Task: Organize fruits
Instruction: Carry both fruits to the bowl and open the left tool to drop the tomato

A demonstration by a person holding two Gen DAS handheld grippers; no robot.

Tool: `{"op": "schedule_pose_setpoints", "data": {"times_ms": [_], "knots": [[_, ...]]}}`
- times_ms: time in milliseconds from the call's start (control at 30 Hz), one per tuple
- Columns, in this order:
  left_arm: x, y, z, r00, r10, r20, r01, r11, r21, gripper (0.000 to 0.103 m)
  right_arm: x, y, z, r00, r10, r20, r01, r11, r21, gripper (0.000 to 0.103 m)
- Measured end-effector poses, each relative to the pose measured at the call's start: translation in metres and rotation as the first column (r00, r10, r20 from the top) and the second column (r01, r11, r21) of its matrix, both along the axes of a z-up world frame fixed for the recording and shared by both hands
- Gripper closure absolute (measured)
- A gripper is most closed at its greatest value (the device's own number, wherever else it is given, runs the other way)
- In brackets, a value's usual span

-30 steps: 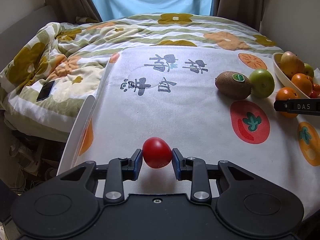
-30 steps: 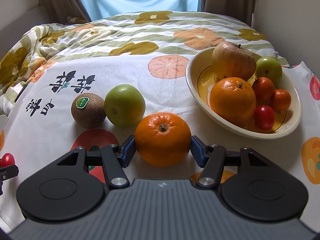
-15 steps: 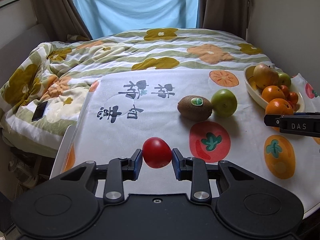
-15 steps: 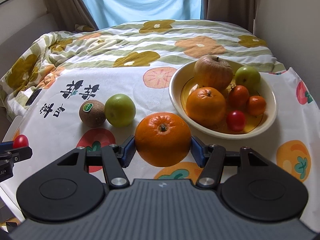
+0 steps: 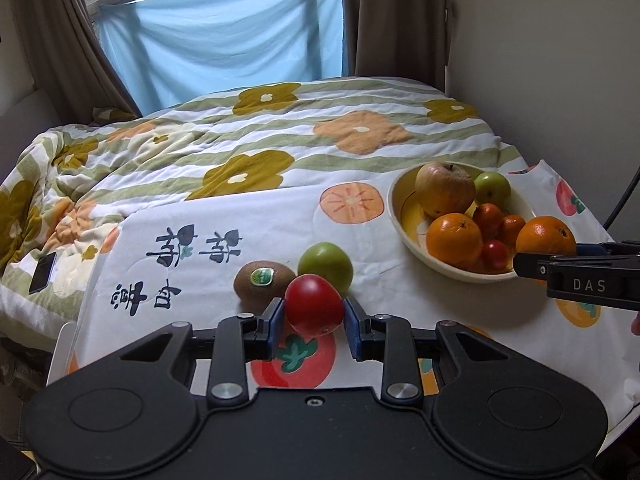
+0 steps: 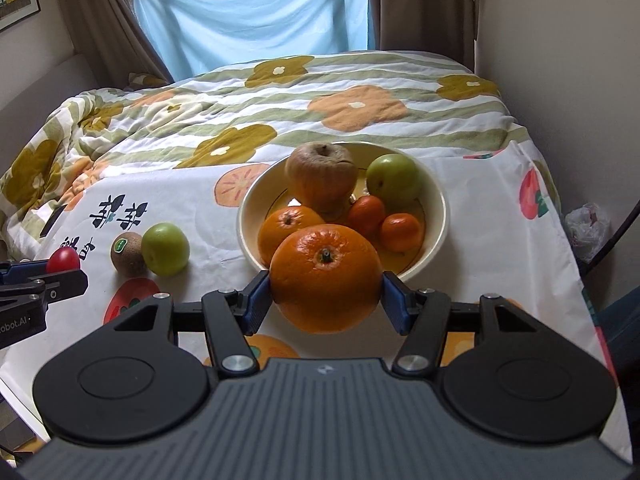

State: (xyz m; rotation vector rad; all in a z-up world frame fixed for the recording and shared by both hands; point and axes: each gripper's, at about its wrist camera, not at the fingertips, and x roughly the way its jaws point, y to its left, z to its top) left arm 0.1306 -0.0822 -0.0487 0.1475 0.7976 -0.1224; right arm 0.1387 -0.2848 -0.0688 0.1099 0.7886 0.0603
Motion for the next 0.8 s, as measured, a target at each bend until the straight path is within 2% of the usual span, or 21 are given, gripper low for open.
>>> {"op": "schedule_pose_setpoints", "data": {"times_ms": [433,800], "knots": [[0.06,-0.084,0.001,0.997,-0.068,0.035,0.068,0.998,0.015,0.068,0.03,-0.062,0.0,1.0,0.031,0.008,-0.03,0.999,-0.019,0.03],[0.114,-0.111,-0.025,0.999,-0.049,-0.02,0.05,0.998,0.03,0.068,0.06,-0.077,-0.014,0.995,0.104,-0.013,-0.104,0.994,-0.024,0.03]]}}
